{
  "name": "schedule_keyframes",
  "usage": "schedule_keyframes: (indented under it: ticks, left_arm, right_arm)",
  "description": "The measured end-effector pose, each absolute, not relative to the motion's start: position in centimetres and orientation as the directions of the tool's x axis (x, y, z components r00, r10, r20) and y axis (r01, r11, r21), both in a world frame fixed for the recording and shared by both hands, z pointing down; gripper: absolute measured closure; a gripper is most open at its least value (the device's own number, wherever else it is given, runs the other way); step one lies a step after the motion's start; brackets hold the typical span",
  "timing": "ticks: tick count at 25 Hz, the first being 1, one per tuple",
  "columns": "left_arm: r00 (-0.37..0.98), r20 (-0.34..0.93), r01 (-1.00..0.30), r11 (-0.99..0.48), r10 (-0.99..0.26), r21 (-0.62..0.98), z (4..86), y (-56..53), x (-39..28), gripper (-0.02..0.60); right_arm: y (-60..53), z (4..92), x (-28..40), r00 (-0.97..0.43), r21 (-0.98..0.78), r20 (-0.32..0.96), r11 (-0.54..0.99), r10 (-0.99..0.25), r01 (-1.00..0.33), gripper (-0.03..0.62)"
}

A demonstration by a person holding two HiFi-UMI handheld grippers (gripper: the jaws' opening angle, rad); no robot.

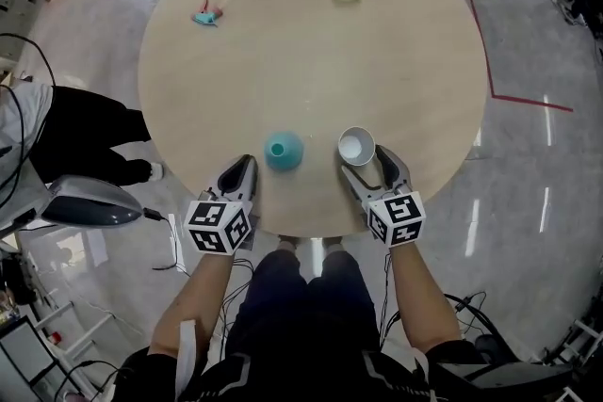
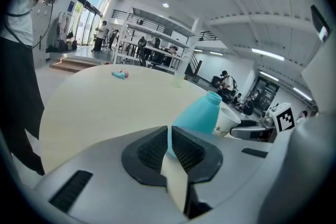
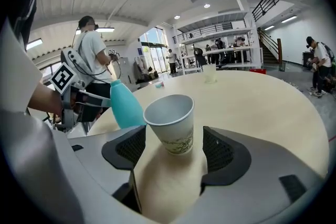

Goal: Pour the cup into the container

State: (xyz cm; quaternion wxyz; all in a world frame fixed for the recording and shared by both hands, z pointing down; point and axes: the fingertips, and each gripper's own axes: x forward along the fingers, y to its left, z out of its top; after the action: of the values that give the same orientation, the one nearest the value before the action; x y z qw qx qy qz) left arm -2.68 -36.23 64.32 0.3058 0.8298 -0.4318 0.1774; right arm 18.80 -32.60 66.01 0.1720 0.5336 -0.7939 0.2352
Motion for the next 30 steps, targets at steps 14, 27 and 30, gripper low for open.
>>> schedule_keyframes:
  ticks: [14, 27, 30]
  left_arm:
    - [0.554, 0.601, -0.831, -0.431, -0.577, 0.352, 66.1, -36.5, -2.4, 0.58]
    - [0.577, 0.525, -0.816, -0.451, -0.625, 0.36, 62.2, -37.1, -3.3, 0.58]
    - [0.577, 0.506, -0.817, -0.444, -0.642, 0.368, 61.0, -37.3, -3.8, 0.58]
  right_arm:
    - [-34.6, 68.3, 17.8, -0.366, -0.139, 0.559, 0.352, -0.744, -0.926, 0.287]
    - [-35.6, 62.8, 16.2, -0.364, -0.009, 0.555, 0.432, -0.748, -0.902, 0.299]
    - [-35.9, 61.1, 16.0, -0.342, 0.037, 0.573, 0.441, -0.745, -0.897, 0.299]
